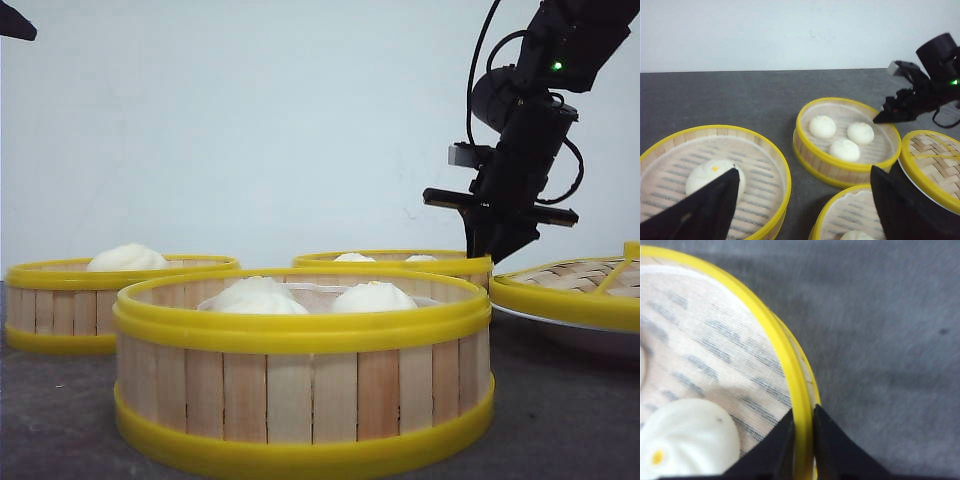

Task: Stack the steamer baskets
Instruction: 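Grasp the rim of the far bun-filled steamer basket with the right gripper, then lift the held steamer basket up and over the front basket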

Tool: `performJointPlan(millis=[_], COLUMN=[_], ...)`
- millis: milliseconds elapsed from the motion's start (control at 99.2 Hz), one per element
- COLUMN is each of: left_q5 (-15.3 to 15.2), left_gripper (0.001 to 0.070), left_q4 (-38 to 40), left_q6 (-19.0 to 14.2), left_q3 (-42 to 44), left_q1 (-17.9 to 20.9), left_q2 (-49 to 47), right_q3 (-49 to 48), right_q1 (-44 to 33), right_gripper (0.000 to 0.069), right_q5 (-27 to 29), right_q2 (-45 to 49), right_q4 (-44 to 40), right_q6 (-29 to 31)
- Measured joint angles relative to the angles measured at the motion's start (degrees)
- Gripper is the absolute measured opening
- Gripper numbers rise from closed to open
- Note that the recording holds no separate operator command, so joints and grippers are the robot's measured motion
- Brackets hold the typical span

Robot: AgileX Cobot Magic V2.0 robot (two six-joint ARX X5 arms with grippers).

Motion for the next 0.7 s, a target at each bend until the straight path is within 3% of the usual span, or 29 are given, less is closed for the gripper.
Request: performJointPlan(millis=[303, 524, 696], left_q5=[0.0, 0.0, 0.0], left_gripper=[0.0509, 0.051, 0.0509], left_q4=[-0.81, -1.27, -1.49], left_q6=[0.0, 0.0, -0.02], left_q3=[0.0, 0.0, 0.0], left_q1=[0.0, 0.0, 0.0], left_q2=[-0.13, -1.66, -2.84], right_q3=[15.82, 16.72, 17.46], right_q1=[-0.2, 0.2, 2.29], right_gripper=[0.0037, 0.0037, 0.0037], right_q5=[-1.07, -7.3, -7.96], right_q2=[-0.57, -9.31, -17.4], right_q4=[-10.43, -15.96, -20.96], right_q6=[-0.52, -3.26, -6.82])
